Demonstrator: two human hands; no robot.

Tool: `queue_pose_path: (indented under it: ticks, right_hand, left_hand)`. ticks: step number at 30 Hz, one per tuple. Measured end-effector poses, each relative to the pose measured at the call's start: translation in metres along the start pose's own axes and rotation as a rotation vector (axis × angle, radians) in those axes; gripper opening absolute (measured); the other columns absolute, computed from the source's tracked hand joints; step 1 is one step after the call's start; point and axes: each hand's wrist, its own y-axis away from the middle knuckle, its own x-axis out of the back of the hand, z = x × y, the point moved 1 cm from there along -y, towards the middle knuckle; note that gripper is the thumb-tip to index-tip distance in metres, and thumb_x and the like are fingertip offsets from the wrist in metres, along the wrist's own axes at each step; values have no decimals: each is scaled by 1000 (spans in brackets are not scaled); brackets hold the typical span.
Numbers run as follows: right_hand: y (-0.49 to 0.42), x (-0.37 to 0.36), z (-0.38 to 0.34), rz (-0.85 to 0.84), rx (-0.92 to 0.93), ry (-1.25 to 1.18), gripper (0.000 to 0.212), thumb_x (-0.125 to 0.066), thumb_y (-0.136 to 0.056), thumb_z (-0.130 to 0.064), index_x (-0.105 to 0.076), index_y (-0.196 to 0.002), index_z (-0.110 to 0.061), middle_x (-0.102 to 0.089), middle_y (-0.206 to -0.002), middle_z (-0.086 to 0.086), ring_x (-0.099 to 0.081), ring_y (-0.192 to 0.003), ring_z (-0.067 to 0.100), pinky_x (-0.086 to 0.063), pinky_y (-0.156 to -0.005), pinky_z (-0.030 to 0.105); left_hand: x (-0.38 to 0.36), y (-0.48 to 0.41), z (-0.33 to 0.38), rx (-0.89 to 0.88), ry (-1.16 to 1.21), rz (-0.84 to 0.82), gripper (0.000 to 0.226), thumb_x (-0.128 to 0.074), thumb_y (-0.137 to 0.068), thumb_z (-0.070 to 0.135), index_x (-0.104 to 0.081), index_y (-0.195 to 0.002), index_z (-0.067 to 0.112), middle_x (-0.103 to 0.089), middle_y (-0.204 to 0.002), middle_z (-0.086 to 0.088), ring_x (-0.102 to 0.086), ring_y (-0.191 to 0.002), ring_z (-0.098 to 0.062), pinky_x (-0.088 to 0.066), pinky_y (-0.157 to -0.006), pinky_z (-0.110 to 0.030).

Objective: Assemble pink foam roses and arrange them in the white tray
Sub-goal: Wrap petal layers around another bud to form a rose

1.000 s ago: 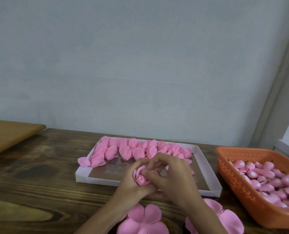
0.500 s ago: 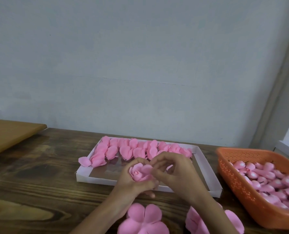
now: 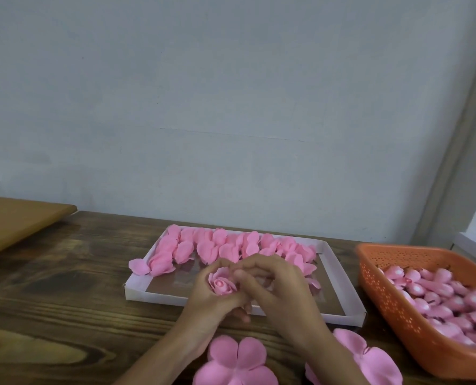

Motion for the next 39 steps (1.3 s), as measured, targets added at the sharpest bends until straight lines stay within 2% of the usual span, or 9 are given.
queue_pose_path:
  ticks: [5,8,11,15,18,21,28,32,39]
  right_hand:
    - [-4,5,7,174,-72,-105,21,-62,-101,-11,-73,-101,-29,-74,-98,-14,-70,-94,11,-58,-77,35]
    - [0,-3,16,126,-109,-18,22,-74,-90,-13,-68,-97,-33,-68,-95,-15,-66,-83,9,-54,-67,24]
    - [7,-24,19,62,-65,143,26,-74,-84,-12,-65,-96,-33,-67,-96,-16,-66,-89,9,-56,-72,28]
    - [11,-39,13,113,38,144,22,-75,-84,-25,-65,-103,-31,-65,-100,-19,-65,-96,9,-56,-76,31]
    - [10,-35,10,134,106,144,30,-74,-79,-20,-64,-101,-36,-59,-103,-18,-66,-92,9,-56,-74,26]
    - [10,-33,12,58,121,175,33,-79,-74,-17,-65,-96,-37,-58,-103,-19,-65,-93,7,-53,-75,17]
    - [7,-26,13,18,169,312,37,-74,-75,-26,-63,-108,-40,-54,-99,-23,-58,-91,2,-41,-74,10]
    - [7,-23,12,-77,233,476,45,-68,-83,-28,-62,-125,-43,-46,-115,-17,-54,-103,4,-50,-77,21]
    - [10,-25,14,-88,237,522,34,-60,-86,-34,-64,-119,-42,-49,-119,-14,-56,-101,6,-55,-69,32]
  left_hand:
    - [9,-4,2,34,179,22,41,-104,-57,33,-69,-70,15,-61,-71,-13,-60,-58,-16,-49,-46,-23]
    - [13,-8,2,95,358,92,45,-107,-47,29,-72,-72,14,-62,-71,-8,-62,-60,-12,-51,-47,-19]
    - [14,-10,4,107,384,121,50,-107,-42,39,-72,-70,16,-63,-72,-2,-66,-67,-12,-54,-54,-23]
    - [12,-9,9,144,402,108,40,-101,-56,35,-67,-65,16,-60,-64,-6,-64,-61,-19,-56,-58,-30]
    - [7,-6,10,183,433,133,28,-92,-77,23,-66,-76,13,-63,-78,-9,-67,-71,-21,-58,-63,-32]
    - [2,-3,11,224,458,146,25,-86,-78,28,-65,-84,14,-61,-77,-7,-63,-64,-17,-53,-58,-28]
    - [-1,-1,16,273,518,170,31,-79,-79,41,-68,-62,17,-59,-68,-5,-60,-56,-15,-53,-53,-27]
    - [0,-1,11,327,560,182,43,-81,-81,53,-75,-81,10,-60,-92,-14,-60,-91,-23,-45,-82,-34]
    - [1,0,4,365,449,207,33,-69,-84,42,-77,-77,11,-71,-101,-19,-71,-84,-24,-51,-68,-32]
